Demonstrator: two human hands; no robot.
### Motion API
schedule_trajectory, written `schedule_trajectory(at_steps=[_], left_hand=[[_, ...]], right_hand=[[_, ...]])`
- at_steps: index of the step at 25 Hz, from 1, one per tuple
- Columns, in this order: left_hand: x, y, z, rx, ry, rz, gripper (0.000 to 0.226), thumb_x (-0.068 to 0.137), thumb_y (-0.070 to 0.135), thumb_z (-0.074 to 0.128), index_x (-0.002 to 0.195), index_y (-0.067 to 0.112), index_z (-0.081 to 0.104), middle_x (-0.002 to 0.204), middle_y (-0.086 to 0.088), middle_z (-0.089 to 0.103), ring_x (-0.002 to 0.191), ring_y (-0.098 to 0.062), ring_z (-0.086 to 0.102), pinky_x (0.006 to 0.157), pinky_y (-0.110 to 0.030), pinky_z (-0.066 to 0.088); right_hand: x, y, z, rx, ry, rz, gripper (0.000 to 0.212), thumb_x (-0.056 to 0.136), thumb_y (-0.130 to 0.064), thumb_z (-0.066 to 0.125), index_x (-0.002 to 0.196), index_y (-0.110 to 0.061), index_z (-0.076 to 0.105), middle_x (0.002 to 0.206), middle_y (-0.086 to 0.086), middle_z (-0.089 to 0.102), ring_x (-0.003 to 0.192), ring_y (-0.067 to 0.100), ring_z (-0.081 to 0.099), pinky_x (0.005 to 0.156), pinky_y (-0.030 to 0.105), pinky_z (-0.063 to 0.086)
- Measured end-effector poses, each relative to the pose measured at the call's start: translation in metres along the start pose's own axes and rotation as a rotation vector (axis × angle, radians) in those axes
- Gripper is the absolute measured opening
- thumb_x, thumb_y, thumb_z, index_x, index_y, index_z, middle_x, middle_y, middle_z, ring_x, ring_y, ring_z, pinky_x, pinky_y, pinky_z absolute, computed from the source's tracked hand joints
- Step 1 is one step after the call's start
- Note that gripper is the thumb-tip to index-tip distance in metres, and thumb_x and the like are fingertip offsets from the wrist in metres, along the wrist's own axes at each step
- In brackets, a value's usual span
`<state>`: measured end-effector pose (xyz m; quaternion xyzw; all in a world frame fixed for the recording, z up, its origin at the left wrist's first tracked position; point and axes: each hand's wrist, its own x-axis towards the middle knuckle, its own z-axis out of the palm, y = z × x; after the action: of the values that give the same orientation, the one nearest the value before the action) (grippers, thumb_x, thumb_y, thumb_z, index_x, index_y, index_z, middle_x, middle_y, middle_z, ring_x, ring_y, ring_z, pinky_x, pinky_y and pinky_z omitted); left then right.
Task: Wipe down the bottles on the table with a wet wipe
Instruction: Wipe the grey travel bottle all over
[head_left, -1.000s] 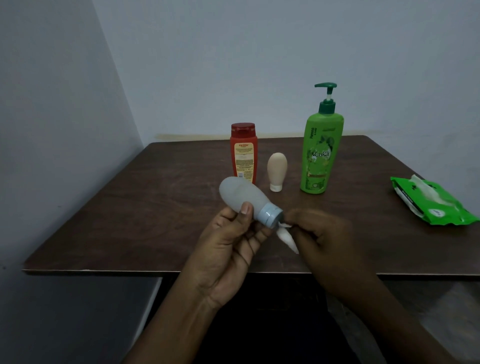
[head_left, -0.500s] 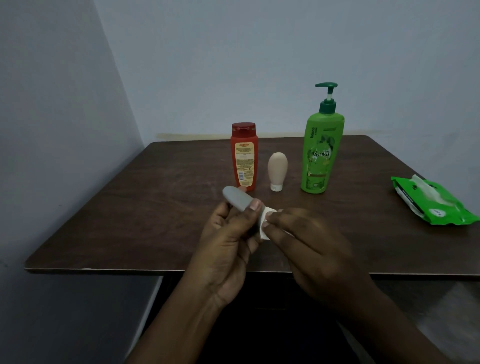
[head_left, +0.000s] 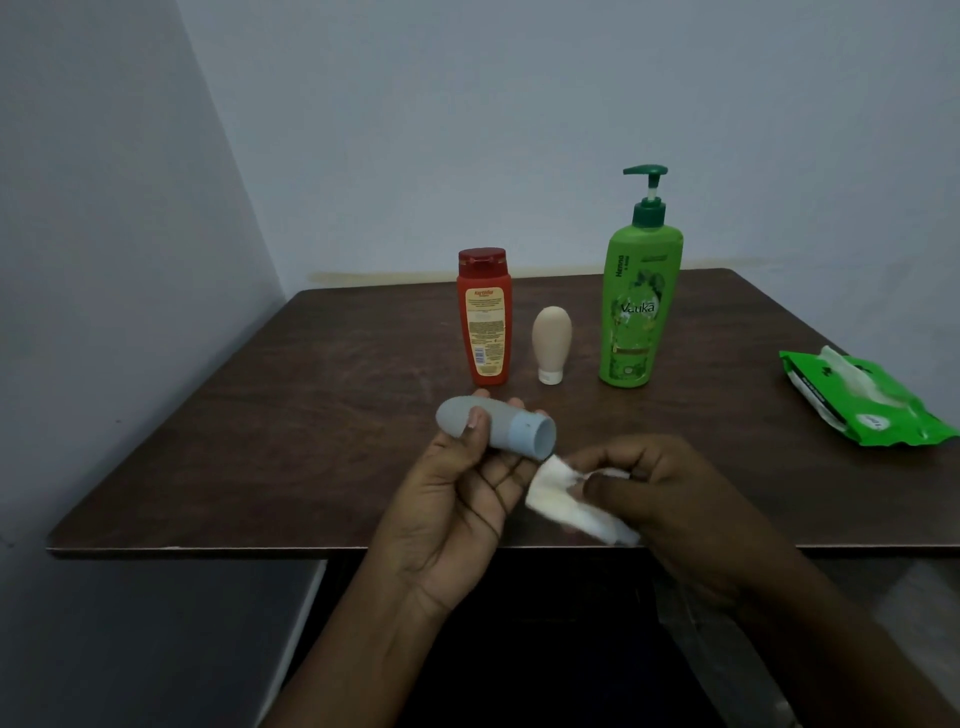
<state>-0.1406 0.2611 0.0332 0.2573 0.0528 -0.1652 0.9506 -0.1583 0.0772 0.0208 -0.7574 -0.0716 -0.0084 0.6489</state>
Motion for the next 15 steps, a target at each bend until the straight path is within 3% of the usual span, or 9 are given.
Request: schedule_trajectory(at_steps=[1, 3, 5, 6, 8, 11, 15], left_hand=[[0.001, 0.001, 0.002, -0.057, 0.011, -0.015, 0.046, 0.085, 0.008, 0.062, 0.130, 0.001, 0.058, 0.124, -0.029, 0.070, 0.114, -0.041, 0.070, 0.081, -0.049, 0.064], [0.002, 0.002, 0.006, -0.131, 0.030, -0.038, 0.048, 0.083, 0.006, 0.063, 0.130, -0.001, 0.057, 0.124, -0.033, 0.069, 0.117, -0.043, 0.068, 0.077, -0.050, 0.064], [0.001, -0.003, 0.008, -0.141, 0.011, -0.082, 0.052, 0.083, 0.005, 0.063, 0.134, -0.005, 0.054, 0.124, -0.034, 0.068, 0.114, -0.043, 0.070, 0.080, -0.048, 0.064], [0.000, -0.006, 0.009, -0.134, -0.014, -0.102, 0.051, 0.084, 0.005, 0.062, 0.134, -0.007, 0.054, 0.122, -0.035, 0.068, 0.108, -0.041, 0.073, 0.081, -0.046, 0.064], [-0.002, -0.009, 0.011, -0.132, -0.043, -0.122, 0.050, 0.086, 0.006, 0.060, 0.132, -0.011, 0.055, 0.119, -0.035, 0.069, 0.100, -0.038, 0.077, 0.083, -0.042, 0.064], [0.000, -0.007, 0.008, -0.135, -0.004, -0.071, 0.058, 0.082, 0.005, 0.062, 0.137, -0.012, 0.051, 0.126, -0.037, 0.066, 0.111, -0.041, 0.072, 0.082, -0.045, 0.064], [-0.002, -0.004, 0.008, -0.096, -0.017, -0.053, 0.060, 0.082, 0.007, 0.064, 0.137, -0.014, 0.051, 0.125, -0.035, 0.067, 0.113, -0.036, 0.071, 0.084, -0.040, 0.063]], right_hand=[[-0.002, 0.004, 0.001, -0.065, 0.160, -0.148, 0.032, 0.092, 0.002, 0.062, 0.097, -0.025, 0.079, 0.097, -0.005, 0.078, 0.089, 0.010, 0.072, 0.078, 0.030, 0.055], [-0.009, 0.001, 0.009, -0.440, 0.439, -0.575, 0.031, 0.096, 0.001, 0.056, 0.114, -0.018, 0.072, 0.115, -0.011, 0.071, 0.107, 0.003, 0.065, 0.092, 0.019, 0.050], [-0.015, 0.007, 0.016, -0.779, 0.451, -0.951, 0.027, 0.101, -0.005, 0.051, 0.123, -0.002, 0.066, 0.125, 0.005, 0.063, 0.119, 0.013, 0.058, 0.103, 0.022, 0.045], [-0.013, 0.010, 0.017, -0.863, 0.400, -1.024, 0.028, 0.103, -0.007, 0.049, 0.124, 0.003, 0.065, 0.126, 0.013, 0.062, 0.121, 0.020, 0.057, 0.105, 0.028, 0.044], [-0.005, 0.013, 0.020, -0.931, 0.372, -1.020, 0.030, 0.104, -0.007, 0.048, 0.126, 0.005, 0.063, 0.125, 0.021, 0.062, 0.121, 0.029, 0.057, 0.106, 0.034, 0.044], [-0.003, 0.016, 0.021, -0.919, 0.404, -0.969, 0.030, 0.103, -0.007, 0.048, 0.126, 0.004, 0.064, 0.121, 0.020, 0.064, 0.116, 0.027, 0.057, 0.103, 0.028, 0.041], [-0.004, 0.012, 0.026, -0.931, 0.332, -1.014, 0.028, 0.101, -0.005, 0.052, 0.123, 0.004, 0.066, 0.120, 0.019, 0.066, 0.113, 0.028, 0.061, 0.100, 0.033, 0.047]])
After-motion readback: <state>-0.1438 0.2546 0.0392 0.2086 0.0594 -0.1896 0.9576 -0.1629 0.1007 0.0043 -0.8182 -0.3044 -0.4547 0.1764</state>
